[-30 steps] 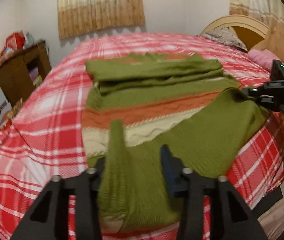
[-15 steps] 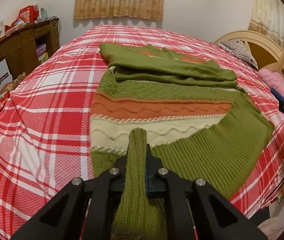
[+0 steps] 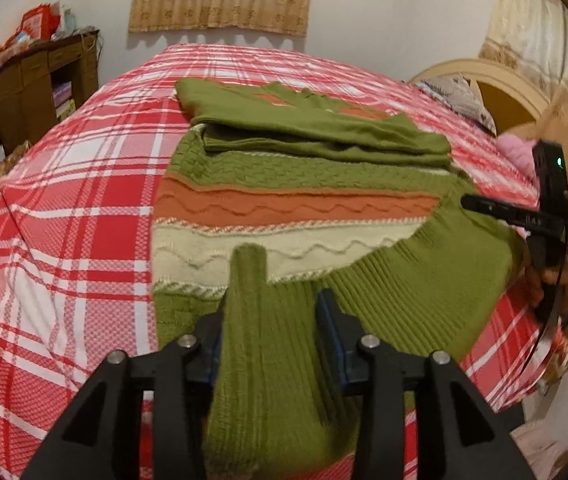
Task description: Fold small clothes
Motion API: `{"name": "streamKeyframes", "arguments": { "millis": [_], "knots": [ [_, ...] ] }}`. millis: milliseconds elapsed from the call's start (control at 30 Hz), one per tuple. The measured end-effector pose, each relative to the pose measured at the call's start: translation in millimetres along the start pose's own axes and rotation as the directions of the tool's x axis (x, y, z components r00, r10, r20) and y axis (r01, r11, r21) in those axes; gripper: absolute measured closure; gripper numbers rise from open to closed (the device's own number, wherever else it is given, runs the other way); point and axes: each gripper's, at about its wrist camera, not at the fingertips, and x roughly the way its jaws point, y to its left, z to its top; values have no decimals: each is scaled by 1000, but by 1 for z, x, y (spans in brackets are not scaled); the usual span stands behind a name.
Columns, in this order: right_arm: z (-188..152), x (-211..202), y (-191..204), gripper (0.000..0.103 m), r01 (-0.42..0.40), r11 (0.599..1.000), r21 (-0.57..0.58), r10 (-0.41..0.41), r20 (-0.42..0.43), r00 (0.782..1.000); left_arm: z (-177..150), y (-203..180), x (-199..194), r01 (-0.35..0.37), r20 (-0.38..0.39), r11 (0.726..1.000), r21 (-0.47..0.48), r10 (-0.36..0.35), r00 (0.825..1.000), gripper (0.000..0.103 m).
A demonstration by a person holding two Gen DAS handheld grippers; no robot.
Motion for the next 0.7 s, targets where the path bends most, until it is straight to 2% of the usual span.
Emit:
{"name": "streamKeyframes", "arguments": {
  "millis": [33,67,100,133,167,467,567,700],
  "knots": [
    [-1,-2,6,32,20,999,-40,-21,-17,1000,-1,-1,0,-4,2,1000,8,4,1000,61],
    [-2,-1,9,41,47,997,-65,-49,-25,999,-2,-2,0,-5,1,1000,11,5,1000,67],
    [-3,-4,9,63,65,995,-79,-68,-31,997,-2,-2,0,-7,6,1000,12,7,1000,74],
    [-3,-8,8,84,51,997,-62,-53,-35,998,-3,-2,0,-2,6,1000,8,2,1000,91],
    [-3,-12,4,90,42,999,-33,-44,-35,998,-3,-1,0,15,2,1000,-3,-15,1000,92],
    [-9,-64,0,93,75,992,103,-86,108,990,5,8,-5,55,28,997,-54,-54,998,93],
    [-12,-64,0,93,99,990,100,-108,81,991,6,6,6,48,-13,998,-48,-49,999,91],
    [-21,-51,-1,93,123,987,101,-125,21,992,4,8,8,61,-6,996,-72,-62,998,89]
  ]
}}
